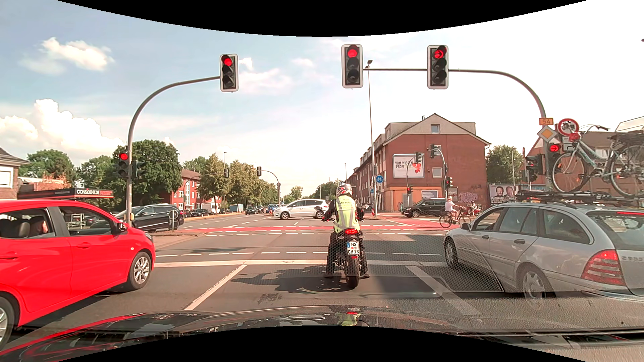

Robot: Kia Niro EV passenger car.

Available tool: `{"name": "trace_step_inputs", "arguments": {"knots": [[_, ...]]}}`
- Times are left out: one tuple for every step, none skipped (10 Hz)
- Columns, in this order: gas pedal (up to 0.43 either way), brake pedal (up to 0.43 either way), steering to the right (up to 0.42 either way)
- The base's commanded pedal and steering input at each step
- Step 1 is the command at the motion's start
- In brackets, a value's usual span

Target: Follow the waypoints while adhering to traffic rules and regulations

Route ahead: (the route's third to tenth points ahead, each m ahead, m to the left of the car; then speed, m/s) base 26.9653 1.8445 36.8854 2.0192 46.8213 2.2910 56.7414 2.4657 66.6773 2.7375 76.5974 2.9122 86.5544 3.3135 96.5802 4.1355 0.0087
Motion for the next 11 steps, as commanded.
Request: {"name": "trace_step_inputs", "arguments": {"knots": [[0.0, 0.0, 0.01], [0.0, 0.0, 0.01], [0.0, 0.0, 0.01], [0.0, 0.0, 0.01], [0.0, 0.0, 0.01], [0.0, 0.0, 0.01], [0.0, 0.0, 0.01], [0.0, 0.0, 0.01], [0.0, 0.0, 0.01], [0.0, 0.0, 0.01], [0.0, 0.0, 0.01]]}}
